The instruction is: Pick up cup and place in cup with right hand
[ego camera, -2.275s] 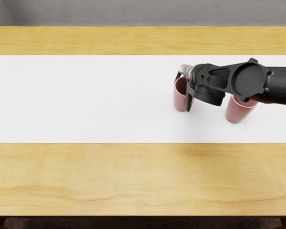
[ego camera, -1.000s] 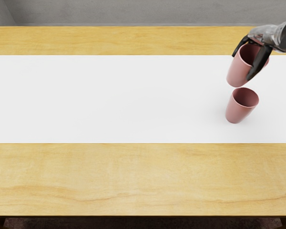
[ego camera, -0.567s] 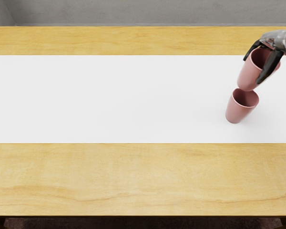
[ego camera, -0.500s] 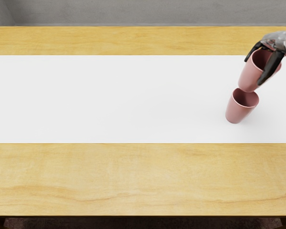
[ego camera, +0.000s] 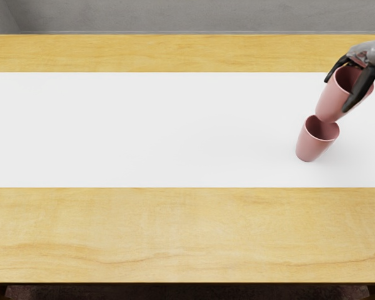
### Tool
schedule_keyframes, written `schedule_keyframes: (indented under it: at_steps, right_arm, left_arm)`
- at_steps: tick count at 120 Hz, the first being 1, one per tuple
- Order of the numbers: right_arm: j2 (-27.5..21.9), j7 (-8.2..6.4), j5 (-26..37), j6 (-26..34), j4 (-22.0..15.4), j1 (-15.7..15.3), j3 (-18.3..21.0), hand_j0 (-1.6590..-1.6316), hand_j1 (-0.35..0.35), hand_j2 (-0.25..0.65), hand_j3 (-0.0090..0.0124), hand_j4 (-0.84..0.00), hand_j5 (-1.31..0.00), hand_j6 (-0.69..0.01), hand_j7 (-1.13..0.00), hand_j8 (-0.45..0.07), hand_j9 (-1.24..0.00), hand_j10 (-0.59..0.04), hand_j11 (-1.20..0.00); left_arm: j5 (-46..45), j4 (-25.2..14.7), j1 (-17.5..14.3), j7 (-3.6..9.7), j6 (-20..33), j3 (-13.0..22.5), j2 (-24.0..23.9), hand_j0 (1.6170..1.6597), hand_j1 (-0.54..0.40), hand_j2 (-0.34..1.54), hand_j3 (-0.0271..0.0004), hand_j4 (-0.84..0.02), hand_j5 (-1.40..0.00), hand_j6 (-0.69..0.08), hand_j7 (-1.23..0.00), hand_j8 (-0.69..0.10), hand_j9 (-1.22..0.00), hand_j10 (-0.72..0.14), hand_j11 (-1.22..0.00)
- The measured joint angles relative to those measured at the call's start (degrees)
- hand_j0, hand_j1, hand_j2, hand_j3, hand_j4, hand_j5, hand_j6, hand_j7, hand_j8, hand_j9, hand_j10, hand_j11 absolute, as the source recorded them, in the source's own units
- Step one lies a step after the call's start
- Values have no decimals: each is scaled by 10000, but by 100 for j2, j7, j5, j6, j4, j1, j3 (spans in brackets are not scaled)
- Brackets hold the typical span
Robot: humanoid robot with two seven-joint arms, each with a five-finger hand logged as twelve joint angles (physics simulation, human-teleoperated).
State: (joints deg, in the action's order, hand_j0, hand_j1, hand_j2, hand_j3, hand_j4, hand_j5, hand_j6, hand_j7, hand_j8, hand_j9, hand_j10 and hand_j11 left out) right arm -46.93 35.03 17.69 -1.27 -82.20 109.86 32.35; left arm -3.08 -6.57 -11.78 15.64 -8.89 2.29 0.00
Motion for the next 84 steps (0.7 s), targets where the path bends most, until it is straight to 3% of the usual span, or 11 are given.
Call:
schedule_keyframes:
  at_steps: [18,19,20,23,49,50,53,54,55,61,84]
  right_arm:
    - [-73,-1,-89,-118,-44,173,187,-16476,408,-1326,13,-4435,-7717,-2438,-7138,-1642,-7748,-3184,-7744]
    - [-74,-1,-92,-130,-44,179,194,-16484,432,-1381,124,-4356,-7851,-2211,-7139,-1530,-7884,-3115,-7887]
    - [-75,-1,-96,-131,-46,183,200,-16482,408,-1392,21,-4435,-7819,-2427,-7139,-1571,-7864,-3138,-7875]
    - [-75,-1,-102,-137,-48,195,218,-16480,389,-1391,0,-4389,-7800,-2526,-7140,-1584,-7843,-3200,-7872]
    - [-64,-2,-179,-266,-37,422,471,-16462,277,-1569,-7,-4582,-7697,-2765,-7116,-1738,-7765,-3475,-7921]
    - [-63,-2,-181,-272,-36,428,482,-16463,258,-1592,33,-4539,-7727,-2638,-7116,-1779,-7793,-3490,-7966]
    - [-61,-2,-188,-278,-35,443,511,-16461,236,-1603,-9,-4669,-7664,-2768,-7116,-1907,-7759,-3597,-7960]
    - [-60,-3,-193,-279,-34,447,520,-16460,186,-1563,-1,-4608,-7658,-2765,-7116,-1917,-7758,-3596,-7969]
    - [-59,-4,-196,-284,-34,451,530,-16465,219,-1586,75,-4574,-7718,-2496,-7116,-1828,-7831,-3563,-8061]
    - [-56,-5,-205,-288,-31,470,574,-16465,205,-1642,-2,-4652,-7673,-2809,-7118,-1900,-7810,-3602,-8095]
    - [-34,-7,-215,-286,3,504,647,-16461,203,-1575,0,-4738,-7489,-2681,-7148,-1886,-7621,-3626,-8066]
  left_arm:
    - [0,-1,0,0,-1,5,0,16581,3491,0,-1,-5,0,-6,0,-5,0,-3,1]
    - [1,-1,0,0,0,5,0,16581,3491,0,-1,-5,0,-6,0,-5,0,-3,1]
    - [1,-1,0,0,0,5,0,16581,3491,0,-1,-5,0,-6,0,-5,0,-3,0]
    - [1,-2,7,0,-1,5,0,16581,3491,0,-1,-5,0,-6,0,-5,0,-3,0]
    - [0,-2,9,0,0,13,0,16581,3490,0,-1,-5,-1,-6,-1,-4,0,-3,0]
    - [0,-2,9,0,0,13,0,16581,3491,0,-1,-5,-1,-5,-1,-4,0,-2,0]
    - [-1,-2,9,0,0,13,0,16581,3491,0,-1,-5,-1,-6,-1,-4,0,-2,0]
    - [-1,-2,9,0,0,14,0,16581,3491,0,-1,-5,-1,-5,-1,-4,0,-2,0]
    - [-1,-2,9,0,0,14,0,16581,3490,1,-1,-5,-1,-6,-1,-4,0,-2,0]
    - [0,-3,9,0,-1,14,0,16581,3490,1,-1,-5,-1,-6,-1,-4,0,-2,0]
    - [-1,-3,18,0,0,21,0,16581,3490,2,-2,-5,-2,-6,-1,-5,-1,-3,-1]
